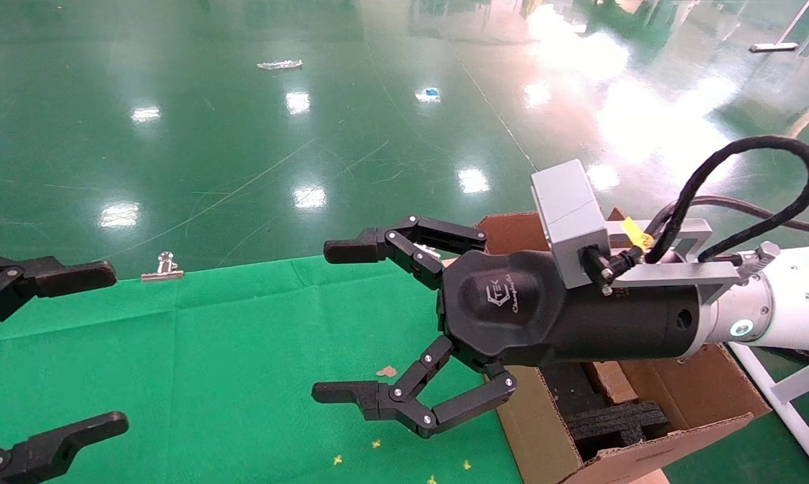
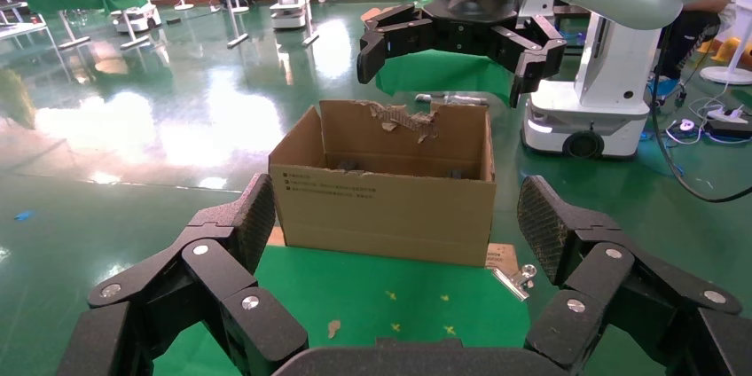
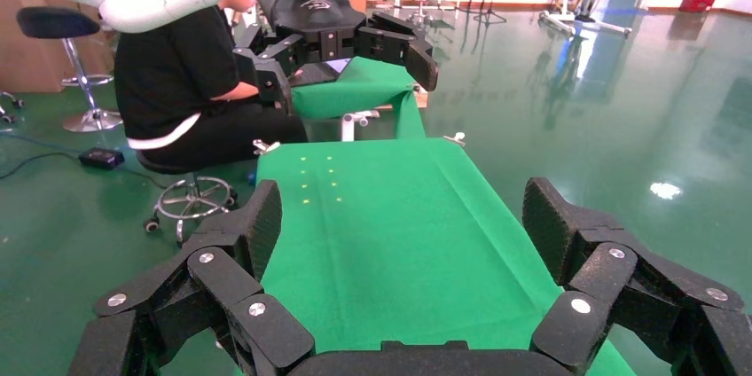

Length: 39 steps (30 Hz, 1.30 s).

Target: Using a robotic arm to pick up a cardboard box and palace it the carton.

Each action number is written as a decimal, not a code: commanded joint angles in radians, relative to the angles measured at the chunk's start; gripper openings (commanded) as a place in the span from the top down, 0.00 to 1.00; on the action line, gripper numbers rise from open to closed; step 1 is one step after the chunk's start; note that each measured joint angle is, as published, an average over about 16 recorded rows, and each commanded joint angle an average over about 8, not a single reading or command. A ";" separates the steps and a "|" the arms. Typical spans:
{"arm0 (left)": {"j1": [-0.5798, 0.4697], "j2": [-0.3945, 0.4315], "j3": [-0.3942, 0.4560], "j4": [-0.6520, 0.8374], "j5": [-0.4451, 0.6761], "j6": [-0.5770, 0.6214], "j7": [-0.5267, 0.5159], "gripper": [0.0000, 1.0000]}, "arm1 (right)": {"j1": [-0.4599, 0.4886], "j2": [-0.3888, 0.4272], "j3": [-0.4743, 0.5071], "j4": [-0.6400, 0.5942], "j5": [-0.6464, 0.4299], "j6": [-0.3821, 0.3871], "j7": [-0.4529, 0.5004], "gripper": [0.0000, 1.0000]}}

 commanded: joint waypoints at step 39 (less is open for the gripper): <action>0.000 0.000 0.000 0.000 0.000 0.000 0.000 0.00 | 0.005 0.000 -0.005 -0.003 -0.002 0.001 0.001 0.00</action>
